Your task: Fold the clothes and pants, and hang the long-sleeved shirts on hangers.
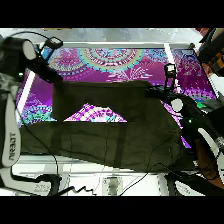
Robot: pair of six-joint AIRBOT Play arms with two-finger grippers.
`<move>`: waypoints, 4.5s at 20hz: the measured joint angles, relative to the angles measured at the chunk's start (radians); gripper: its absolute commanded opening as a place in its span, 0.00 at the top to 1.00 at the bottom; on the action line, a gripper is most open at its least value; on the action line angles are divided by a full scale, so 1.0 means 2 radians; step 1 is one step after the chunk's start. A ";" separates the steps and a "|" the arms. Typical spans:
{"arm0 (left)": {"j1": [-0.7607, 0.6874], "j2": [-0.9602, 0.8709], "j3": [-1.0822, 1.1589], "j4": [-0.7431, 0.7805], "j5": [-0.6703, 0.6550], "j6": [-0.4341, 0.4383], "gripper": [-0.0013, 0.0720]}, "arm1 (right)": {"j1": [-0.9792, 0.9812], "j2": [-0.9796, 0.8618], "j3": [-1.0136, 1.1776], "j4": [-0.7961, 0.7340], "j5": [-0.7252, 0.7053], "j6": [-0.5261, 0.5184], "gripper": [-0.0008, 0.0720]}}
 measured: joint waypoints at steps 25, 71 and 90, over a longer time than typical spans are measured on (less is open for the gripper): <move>0.229 -0.105 -0.026 -0.138 -0.048 -0.093 0.04 | -0.067 -0.103 0.052 0.020 -0.033 0.036 0.31; 0.345 -0.040 -0.025 -0.068 0.046 -0.039 0.96 | -0.315 -0.107 0.092 0.126 0.508 -0.163 0.22; 0.349 -0.043 -0.092 -0.019 0.035 -0.076 0.96 | -0.172 -0.248 0.115 0.260 0.358 -0.220 0.95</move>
